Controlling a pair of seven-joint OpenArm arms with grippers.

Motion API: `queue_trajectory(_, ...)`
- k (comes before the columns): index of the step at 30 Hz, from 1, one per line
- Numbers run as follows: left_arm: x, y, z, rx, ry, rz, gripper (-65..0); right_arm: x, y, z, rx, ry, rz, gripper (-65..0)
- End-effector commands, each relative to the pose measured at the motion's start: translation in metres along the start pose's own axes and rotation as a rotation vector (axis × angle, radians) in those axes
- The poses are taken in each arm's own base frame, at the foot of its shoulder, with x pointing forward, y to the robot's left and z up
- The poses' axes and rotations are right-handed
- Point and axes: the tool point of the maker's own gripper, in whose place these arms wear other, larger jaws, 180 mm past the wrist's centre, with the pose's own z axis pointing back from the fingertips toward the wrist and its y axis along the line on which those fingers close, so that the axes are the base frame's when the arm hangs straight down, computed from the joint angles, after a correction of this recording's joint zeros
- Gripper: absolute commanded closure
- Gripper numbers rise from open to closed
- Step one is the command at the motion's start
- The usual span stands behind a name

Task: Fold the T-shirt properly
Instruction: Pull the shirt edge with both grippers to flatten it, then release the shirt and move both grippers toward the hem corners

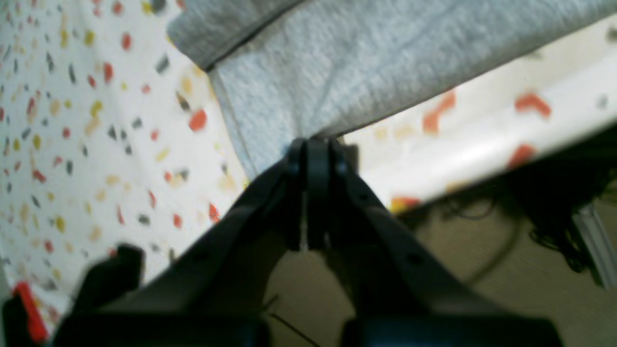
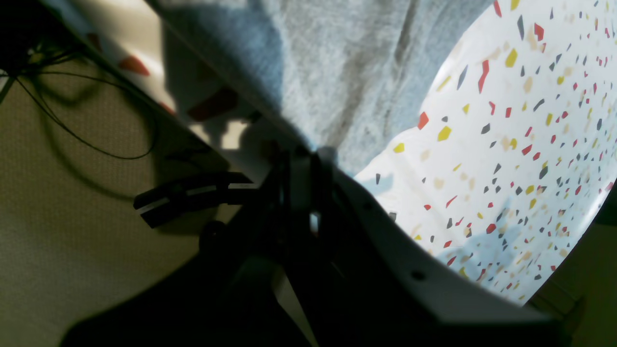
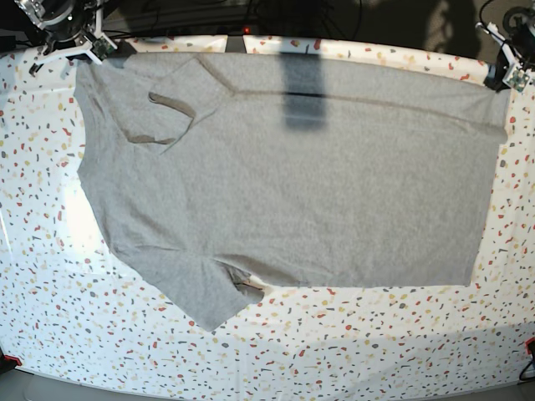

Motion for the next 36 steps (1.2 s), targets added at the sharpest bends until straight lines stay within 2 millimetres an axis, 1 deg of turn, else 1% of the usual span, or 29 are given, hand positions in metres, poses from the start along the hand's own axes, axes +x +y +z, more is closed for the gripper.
queue_trajectory(1,0.005,0.009,0.004,0.018,-0.015,-0.016,0.0,0.002,-0.008,0.003,-0.029,-0.006,0.014,0.0)
queue_trajectory(4,0.004,0.008,0.005,0.016,-0.014,-0.016,0.0,0.002,-0.008,0.003,-0.029,-0.006,0.013,0.0)
queue_trajectory(10,0.013,0.009,0.005,0.016,-0.033,-0.029,0.0,0.000,-0.008,0.003,-0.028,0.007,0.012,0.0)
queue_trajectory(13,0.017,0.009,0.005,0.019,-0.008,-0.048,0.0,-0.003,-0.008,0.003,-0.025,0.022,0.013,0.0)
queue_trajectory(15,0.018,0.011,0.005,0.024,0.036,-0.067,-12.4,-0.005,-0.007,0.003,-0.021,0.035,0.015,0.0)
queue_trajectory(16,0.018,0.011,0.006,0.027,0.061,-0.078,-18.0,-0.006,-0.007,0.004,-0.022,0.047,0.015,-3.2)
queue_trajectory(17,0.019,0.012,0.007,0.031,0.082,-0.088,-21.7,-0.007,-0.008,0.005,-0.024,0.056,0.015,-7.7)
queue_trajectory(18,0.021,0.013,0.008,0.035,0.098,-0.099,-23.2,-0.006,-0.009,0.006,-0.027,0.064,0.015,-11.9)
queue_trajectory(20,0.027,0.014,0.009,0.043,0.114,-0.123,-23.2,-0.002,-0.011,0.008,-0.033,0.063,0.016,-17.9)
queue_trajectory(22,0.034,0.017,0.011,0.055,0.117,-0.138,-23.2,0.007,-0.014,0.012,-0.041,0.039,0.017,-19.1)
queue_trajectory(25,0.045,0.031,0.018,0.100,0.112,-0.154,-23.2,0.024,-0.018,0.017,-0.053,-0.007,0.020,-19.1)
queue_trajectory(29,0.058,0.065,0.034,0.198,0.078,-0.131,-23.2,0.045,-0.027,0.027,-0.082,-0.068,0.030,-19.1)
queue_trajectory(32,0.065,0.089,0.048,0.262,0.038,-0.086,-23.2,0.052,-0.041,0.031,-0.131,-0.090,0.012,-19.1)
queue_trajectory(34,0.078,0.098,0.055,0.287,-0.038,-0.056,-23.2,0.059,-0.052,0.031,-0.164,-0.122,-0.014,-19.1)
queue_trajectory(36,0.097,0.100,0.058,0.285,-0.152,-0.024,-23.2,0.073,-0.060,0.030,-0.165,-0.177,-0.075,-19.1)
